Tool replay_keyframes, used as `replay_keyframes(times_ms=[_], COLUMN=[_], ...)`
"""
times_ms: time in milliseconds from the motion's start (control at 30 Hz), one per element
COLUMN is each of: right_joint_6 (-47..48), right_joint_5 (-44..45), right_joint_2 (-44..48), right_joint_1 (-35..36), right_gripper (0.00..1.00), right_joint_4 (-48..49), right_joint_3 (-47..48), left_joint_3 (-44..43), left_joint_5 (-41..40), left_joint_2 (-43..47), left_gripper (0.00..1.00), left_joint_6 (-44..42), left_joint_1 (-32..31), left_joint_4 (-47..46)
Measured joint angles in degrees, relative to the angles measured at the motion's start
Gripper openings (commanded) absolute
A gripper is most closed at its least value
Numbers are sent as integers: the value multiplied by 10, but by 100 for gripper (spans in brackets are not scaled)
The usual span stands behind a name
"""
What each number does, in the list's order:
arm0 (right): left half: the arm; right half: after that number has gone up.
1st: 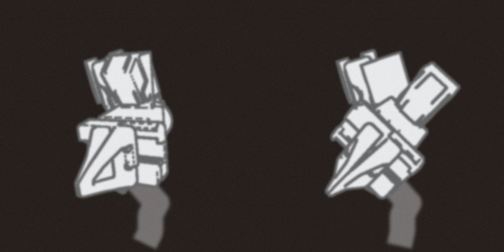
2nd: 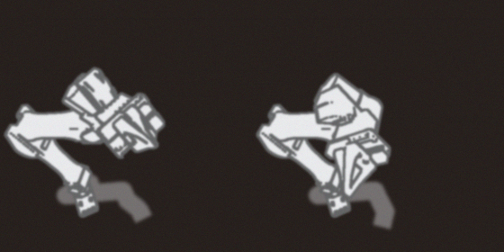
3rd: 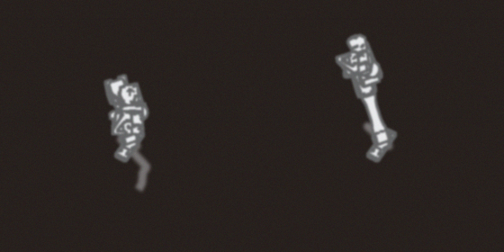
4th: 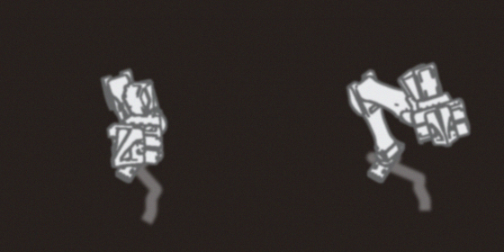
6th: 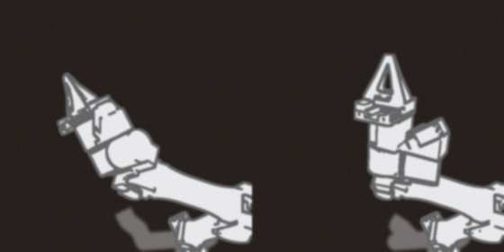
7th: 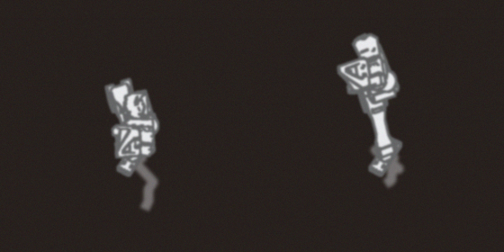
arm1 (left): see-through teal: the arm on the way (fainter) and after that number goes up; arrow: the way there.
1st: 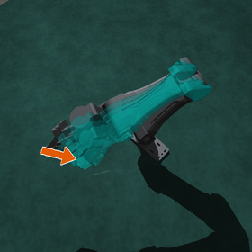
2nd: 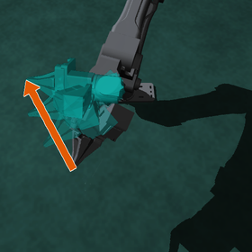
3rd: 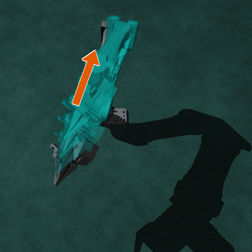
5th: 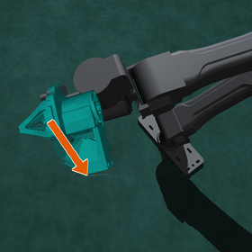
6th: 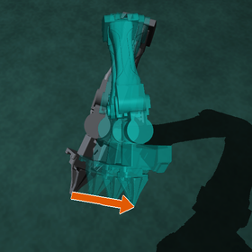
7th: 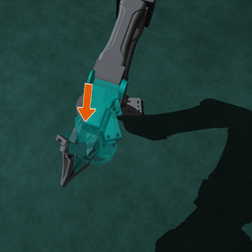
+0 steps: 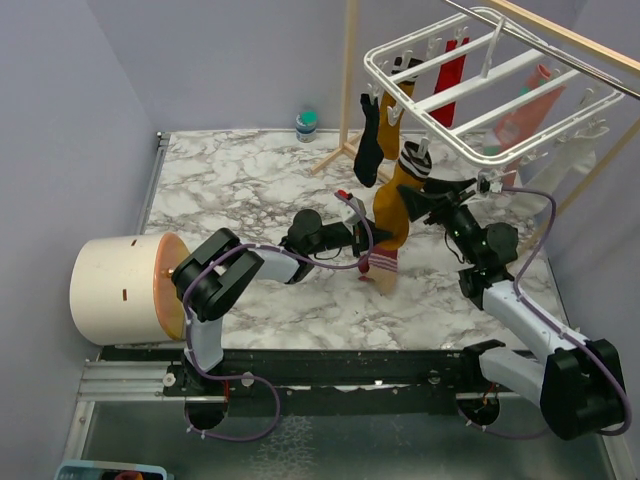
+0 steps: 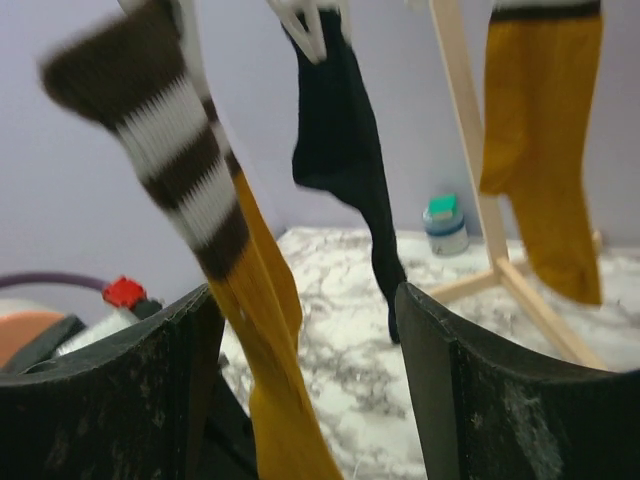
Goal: Remove the socks clipped to the hanger
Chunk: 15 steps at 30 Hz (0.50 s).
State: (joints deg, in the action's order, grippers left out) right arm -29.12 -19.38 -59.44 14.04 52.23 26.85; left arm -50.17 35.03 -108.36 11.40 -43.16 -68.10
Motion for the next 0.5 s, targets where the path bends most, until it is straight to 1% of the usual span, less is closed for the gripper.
replay_keyframes(times_ms=[233,500], right_joint_6=[17,44], right_joint_5=[63,111], right_joint_2=[-45,-68], right_joint_1=[38,68], right_gripper=[74,74], right_joint_4=[127,189], right_joint_3=[22,45], left_joint_3=[0,0], left_joint_5=[0,0], left_joint_2=[2,2], left_gripper=[0,0], left_joint_6=[-1,-1], left_joint_1=[0,0], left_joint_4=[7,10])
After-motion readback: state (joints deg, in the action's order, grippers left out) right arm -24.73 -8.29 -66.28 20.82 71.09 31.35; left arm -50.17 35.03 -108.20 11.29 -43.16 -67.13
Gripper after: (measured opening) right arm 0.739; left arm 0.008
